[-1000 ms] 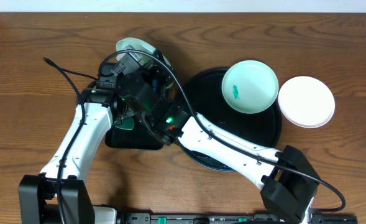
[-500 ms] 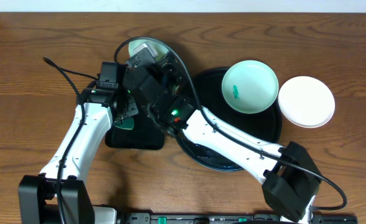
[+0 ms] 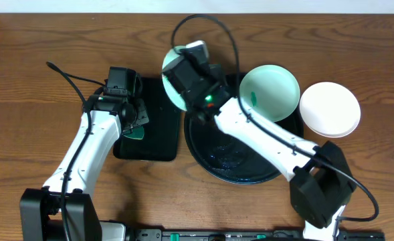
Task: Clean dirty plates on tray and stack at the side
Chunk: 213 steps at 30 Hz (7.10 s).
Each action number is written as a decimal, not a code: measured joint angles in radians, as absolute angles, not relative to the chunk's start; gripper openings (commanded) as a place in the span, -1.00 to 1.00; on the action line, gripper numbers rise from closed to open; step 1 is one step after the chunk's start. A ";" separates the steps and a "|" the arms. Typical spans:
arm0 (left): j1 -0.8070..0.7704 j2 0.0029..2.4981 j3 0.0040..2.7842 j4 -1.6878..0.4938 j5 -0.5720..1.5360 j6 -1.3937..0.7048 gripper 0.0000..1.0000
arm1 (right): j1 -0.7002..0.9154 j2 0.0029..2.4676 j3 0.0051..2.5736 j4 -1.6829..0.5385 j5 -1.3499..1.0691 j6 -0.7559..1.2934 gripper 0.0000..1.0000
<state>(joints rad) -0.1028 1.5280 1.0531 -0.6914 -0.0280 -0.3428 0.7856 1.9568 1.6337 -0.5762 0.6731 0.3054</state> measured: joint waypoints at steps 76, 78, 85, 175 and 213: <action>-0.103 1.528 1.053 -0.691 -0.028 -0.343 -0.84 | -0.513 1.647 0.979 -0.557 -0.222 0.305 0.23; -0.103 1.528 1.053 -0.691 -0.028 -0.343 -0.84 | -0.510 1.647 0.979 -0.562 -0.247 0.292 0.24; -0.103 1.528 1.053 -0.691 -0.028 -0.343 -0.84 | -0.461 1.647 0.978 -0.666 -0.285 0.261 0.20; -0.103 1.528 1.053 -0.691 -0.028 -0.343 -0.84 | 0.899 2.052 1.421 -0.757 -0.045 0.305 -0.98; -0.103 1.528 1.053 -0.691 -0.028 -0.343 -0.84 | 0.851 2.057 1.547 -0.926 -0.108 0.269 0.26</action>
<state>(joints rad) -0.1028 1.5280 1.0531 -0.6914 -0.0284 -0.3428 0.8513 2.0567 1.5471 -0.9264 -0.1081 0.2687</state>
